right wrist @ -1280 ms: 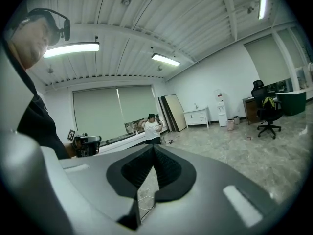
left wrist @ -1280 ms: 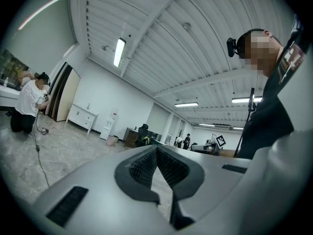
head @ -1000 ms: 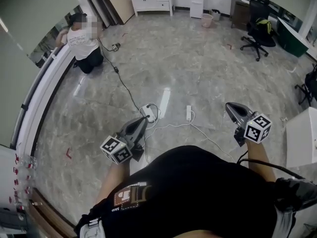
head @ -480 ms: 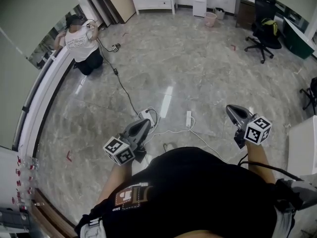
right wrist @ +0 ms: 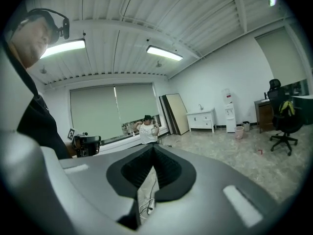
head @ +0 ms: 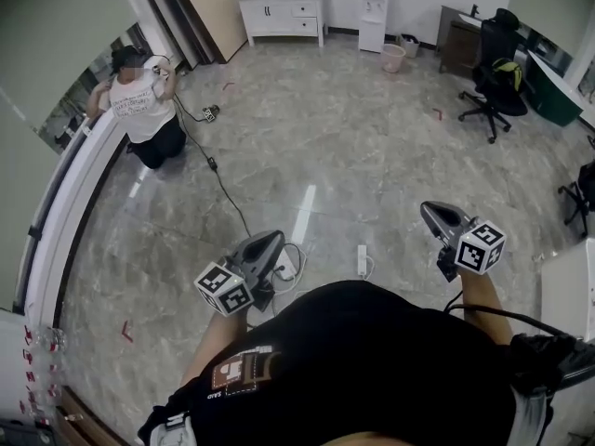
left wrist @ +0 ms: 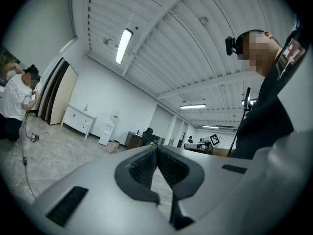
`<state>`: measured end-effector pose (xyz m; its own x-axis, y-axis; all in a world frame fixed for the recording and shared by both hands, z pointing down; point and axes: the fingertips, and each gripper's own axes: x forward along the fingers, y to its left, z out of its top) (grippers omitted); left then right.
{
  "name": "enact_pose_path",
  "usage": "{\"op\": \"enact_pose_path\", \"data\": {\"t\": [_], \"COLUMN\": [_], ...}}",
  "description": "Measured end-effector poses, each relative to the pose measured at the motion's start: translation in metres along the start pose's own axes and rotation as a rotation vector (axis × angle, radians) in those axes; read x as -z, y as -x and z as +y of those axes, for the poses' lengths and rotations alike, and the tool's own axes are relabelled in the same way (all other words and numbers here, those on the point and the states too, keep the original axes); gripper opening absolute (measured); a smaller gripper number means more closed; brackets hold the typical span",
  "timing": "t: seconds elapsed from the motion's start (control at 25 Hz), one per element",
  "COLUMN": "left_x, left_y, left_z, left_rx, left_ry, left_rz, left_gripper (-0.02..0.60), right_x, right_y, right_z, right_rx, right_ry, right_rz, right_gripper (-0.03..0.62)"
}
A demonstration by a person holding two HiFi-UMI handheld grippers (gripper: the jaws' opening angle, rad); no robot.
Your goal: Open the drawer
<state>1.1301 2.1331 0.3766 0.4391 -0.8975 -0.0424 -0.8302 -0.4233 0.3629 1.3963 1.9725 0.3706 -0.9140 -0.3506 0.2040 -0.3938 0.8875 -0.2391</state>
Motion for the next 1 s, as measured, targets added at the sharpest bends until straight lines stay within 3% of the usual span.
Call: {"op": "enact_pose_path", "data": {"t": [0.24,0.52,0.76,1.0], "left_x": [-0.038,-0.05,-0.067,-0.091], "left_y": [0.005,-0.01,-0.057,-0.149], "left_z": [0.092,0.154,0.217,0.293], "left_rx": [-0.036,-0.098,-0.193,-0.271], "left_ry": [-0.013,0.011,-0.01,0.007], "left_rz": [0.023,0.025,0.0,-0.06], "left_gripper": [-0.008,-0.008,-0.008,-0.008], "right_x": [-0.033,-0.036,-0.058,-0.107], "right_y": [-0.108,-0.189,-0.273,-0.361], "right_z": [-0.001,-0.043,-0.111,-0.214], "right_rx": [-0.041,-0.087,-0.183,-0.259], "right_ry": [0.001,-0.05,-0.041,-0.008], "right_rz": [-0.015,0.013,0.017,0.019], "right_gripper": [-0.005,-0.004,-0.005,-0.005]}}
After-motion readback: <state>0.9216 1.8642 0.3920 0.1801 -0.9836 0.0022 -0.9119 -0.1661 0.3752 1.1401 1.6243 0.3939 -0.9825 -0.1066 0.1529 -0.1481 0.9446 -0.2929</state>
